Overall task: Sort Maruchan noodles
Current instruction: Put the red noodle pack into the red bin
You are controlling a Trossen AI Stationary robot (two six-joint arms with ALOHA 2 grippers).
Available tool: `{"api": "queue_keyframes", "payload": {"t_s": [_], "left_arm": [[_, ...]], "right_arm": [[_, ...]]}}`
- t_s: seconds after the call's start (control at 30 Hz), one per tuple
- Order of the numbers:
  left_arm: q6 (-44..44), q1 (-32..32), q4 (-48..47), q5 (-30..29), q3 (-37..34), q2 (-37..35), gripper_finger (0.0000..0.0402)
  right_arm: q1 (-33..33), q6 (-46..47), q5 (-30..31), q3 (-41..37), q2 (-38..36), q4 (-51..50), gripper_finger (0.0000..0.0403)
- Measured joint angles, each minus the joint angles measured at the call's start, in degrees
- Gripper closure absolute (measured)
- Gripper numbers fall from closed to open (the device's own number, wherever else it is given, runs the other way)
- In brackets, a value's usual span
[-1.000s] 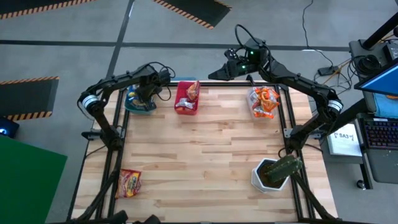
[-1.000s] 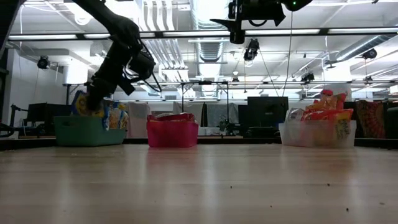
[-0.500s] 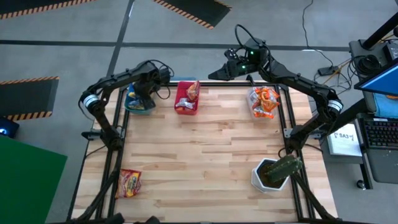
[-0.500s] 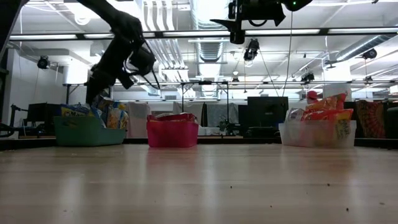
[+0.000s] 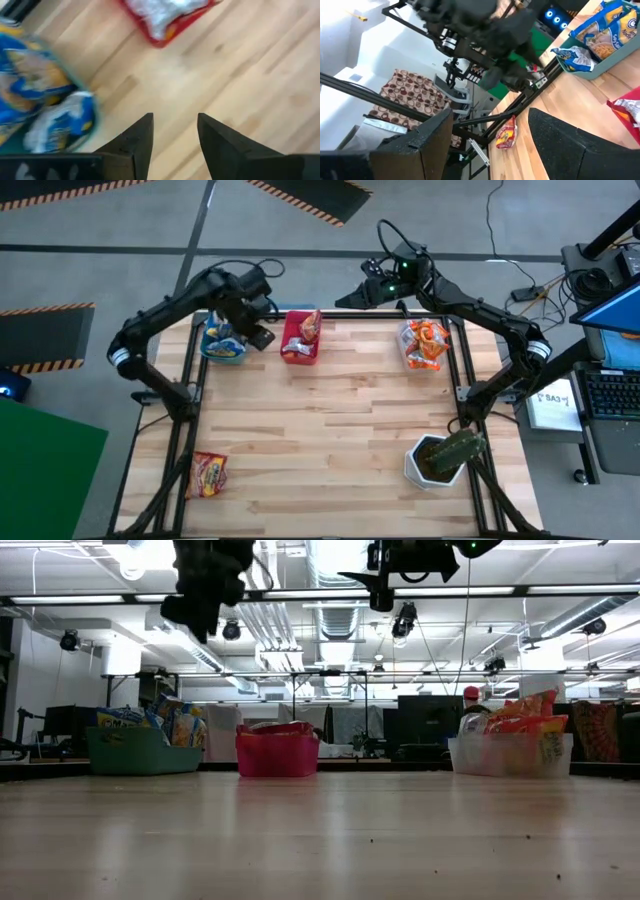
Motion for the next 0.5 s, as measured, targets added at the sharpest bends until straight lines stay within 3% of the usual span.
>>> {"api": "queue_keyframes", "payload": {"t_s": [0.27,0.5], "left_arm": [[-22.73,-16.33,0.12,0.70,-3.81,-4.83,0.0262],[-40.67,-34.00,-1.73,5.83,-13.91,-6.50,0.0214]], "right_arm": [[-0.02,-2.57,-0.02,0.00,0.37,-1.17,0.0154],[-0.02,-3.42,-0.05,0.00,2.41,-1.18,0.0154]]}}
